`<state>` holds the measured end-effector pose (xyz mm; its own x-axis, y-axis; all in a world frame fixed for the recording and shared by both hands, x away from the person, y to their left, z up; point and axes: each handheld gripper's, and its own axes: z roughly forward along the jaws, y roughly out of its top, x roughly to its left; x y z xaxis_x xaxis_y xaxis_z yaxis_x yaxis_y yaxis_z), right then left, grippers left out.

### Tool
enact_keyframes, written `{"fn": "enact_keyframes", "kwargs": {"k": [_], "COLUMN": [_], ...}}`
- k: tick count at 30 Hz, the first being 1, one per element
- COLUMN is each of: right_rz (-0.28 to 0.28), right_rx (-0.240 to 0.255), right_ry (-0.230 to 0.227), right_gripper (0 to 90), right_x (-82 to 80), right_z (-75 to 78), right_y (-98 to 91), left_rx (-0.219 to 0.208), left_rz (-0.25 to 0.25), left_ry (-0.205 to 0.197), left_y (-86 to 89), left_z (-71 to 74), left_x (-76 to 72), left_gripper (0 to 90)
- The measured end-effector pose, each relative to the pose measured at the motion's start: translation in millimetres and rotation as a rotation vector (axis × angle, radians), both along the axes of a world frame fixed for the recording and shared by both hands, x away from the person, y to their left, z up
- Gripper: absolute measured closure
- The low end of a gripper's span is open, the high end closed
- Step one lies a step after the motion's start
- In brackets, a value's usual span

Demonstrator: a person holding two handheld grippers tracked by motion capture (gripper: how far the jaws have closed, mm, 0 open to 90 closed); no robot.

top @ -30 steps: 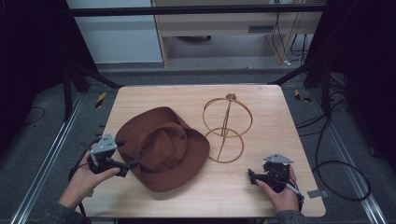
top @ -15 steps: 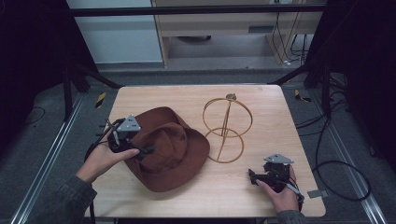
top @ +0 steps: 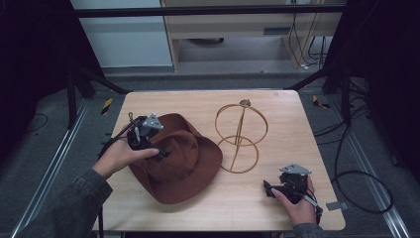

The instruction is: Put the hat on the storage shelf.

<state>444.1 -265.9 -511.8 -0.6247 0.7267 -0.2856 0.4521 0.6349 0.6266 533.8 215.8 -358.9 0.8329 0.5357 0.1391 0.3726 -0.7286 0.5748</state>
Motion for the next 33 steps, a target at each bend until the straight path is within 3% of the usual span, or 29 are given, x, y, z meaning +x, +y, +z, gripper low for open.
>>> {"fn": "enact_keyframes", "kwargs": {"k": [13, 23, 33], "right_rz": [0.001, 0.001, 0.001], "right_rx": [-0.005, -0.005, -0.004], "right_ry": [-0.001, -0.001, 0.000], "right_gripper": [0.7, 0.7, 0.7], "right_x": [-1.0, -1.0, -1.1], "right_z": [0.1, 0.1, 0.1], "right_y": [-0.2, -0.2, -0.1], "left_rx": [0.073, 0.113, 0.092], "left_rz": [0.023, 0.035, 0.030], "left_ry": [0.054, 0.093, 0.120], "left_y": [-14.7, -19.7, -17.9], "left_z": [-20.6, -37.2, -46.1], "left_x": [24.7, 35.3, 38.2], "left_gripper": [6.2, 14.4, 28.2]}}
